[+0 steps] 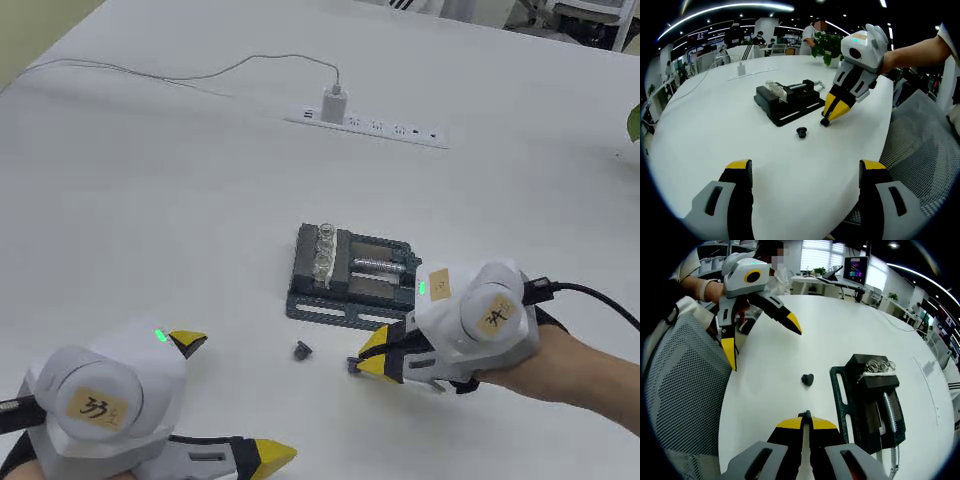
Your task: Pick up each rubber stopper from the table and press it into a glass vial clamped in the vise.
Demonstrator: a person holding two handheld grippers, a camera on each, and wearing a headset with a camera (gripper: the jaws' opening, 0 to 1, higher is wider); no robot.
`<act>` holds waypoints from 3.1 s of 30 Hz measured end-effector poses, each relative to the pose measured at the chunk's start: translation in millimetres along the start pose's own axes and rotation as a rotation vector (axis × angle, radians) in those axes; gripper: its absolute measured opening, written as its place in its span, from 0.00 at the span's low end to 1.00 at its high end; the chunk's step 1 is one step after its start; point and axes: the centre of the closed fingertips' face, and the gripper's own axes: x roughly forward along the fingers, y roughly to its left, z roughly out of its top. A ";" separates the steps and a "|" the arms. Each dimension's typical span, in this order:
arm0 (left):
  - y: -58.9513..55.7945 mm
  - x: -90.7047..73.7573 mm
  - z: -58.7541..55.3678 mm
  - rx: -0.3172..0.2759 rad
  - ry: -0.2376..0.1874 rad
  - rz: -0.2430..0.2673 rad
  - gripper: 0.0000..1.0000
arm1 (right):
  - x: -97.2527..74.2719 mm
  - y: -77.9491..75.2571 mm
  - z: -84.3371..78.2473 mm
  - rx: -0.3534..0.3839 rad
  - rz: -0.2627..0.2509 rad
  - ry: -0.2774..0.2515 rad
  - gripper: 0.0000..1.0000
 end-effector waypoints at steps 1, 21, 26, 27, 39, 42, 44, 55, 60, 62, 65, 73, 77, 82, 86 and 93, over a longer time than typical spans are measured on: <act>-0.1 0.0 0.0 0.000 0.000 0.000 0.86 | -0.2 0.0 -0.6 -0.003 0.000 0.004 0.00; -0.2 -0.6 1.5 -0.006 -0.007 0.003 0.85 | -1.0 -1.9 -1.8 0.015 -0.010 0.022 0.00; -0.6 -0.1 1.6 -0.016 -0.007 0.000 0.84 | -0.9 -2.1 -1.1 0.012 -0.019 0.023 0.00; -0.5 -0.3 1.9 -0.017 -0.006 0.001 0.84 | -0.8 -2.7 -0.9 0.007 -0.025 0.024 0.00; -1.6 -1.0 13.5 -0.094 -0.040 -0.027 0.73 | -22.0 -10.3 27.6 -0.037 -0.111 -0.053 0.00; -3.3 0.2 25.1 -0.139 -0.072 -0.051 0.68 | -35.3 -16.6 43.8 -0.078 -0.181 -0.090 0.00; -3.2 0.9 31.2 -0.157 -0.086 -0.060 0.64 | -40.8 -17.8 50.0 -0.102 -0.205 -0.101 0.00; -14.6 12.2 76.9 -0.243 -0.150 -0.180 0.37 | -62.2 -11.4 66.5 -0.206 -0.296 -0.121 0.00; -30.1 18.3 92.2 -0.270 -0.166 -0.264 0.23 | -63.9 -4.9 66.6 -0.220 -0.296 -0.128 0.00; -33.1 22.1 94.3 -0.272 -0.164 -0.278 0.20 | -64.4 -3.7 67.1 -0.220 -0.295 -0.130 0.00; -37.9 25.7 94.2 -0.277 -0.151 -0.301 0.20 | -65.6 -1.5 68.9 -0.222 -0.296 -0.142 0.00; -44.1 28.1 98.2 -0.318 -0.156 -0.347 0.13 | -66.8 4.4 70.9 -0.232 -0.282 -0.161 0.00; -44.3 27.6 100.5 -0.338 -0.163 -0.359 0.10 | -67.5 5.8 70.6 -0.245 -0.281 -0.162 0.00; -48.2 26.5 100.4 -0.349 -0.158 -0.381 0.06 | -68.7 8.6 71.9 -0.253 -0.275 -0.172 0.00; -49.2 25.9 99.1 -0.365 -0.160 -0.387 0.06 | -68.7 10.5 72.1 -0.261 -0.269 -0.173 0.00; -51.9 24.4 95.8 -0.364 -0.156 -0.398 0.05 | -69.4 15.8 71.9 -0.276 -0.256 -0.171 0.00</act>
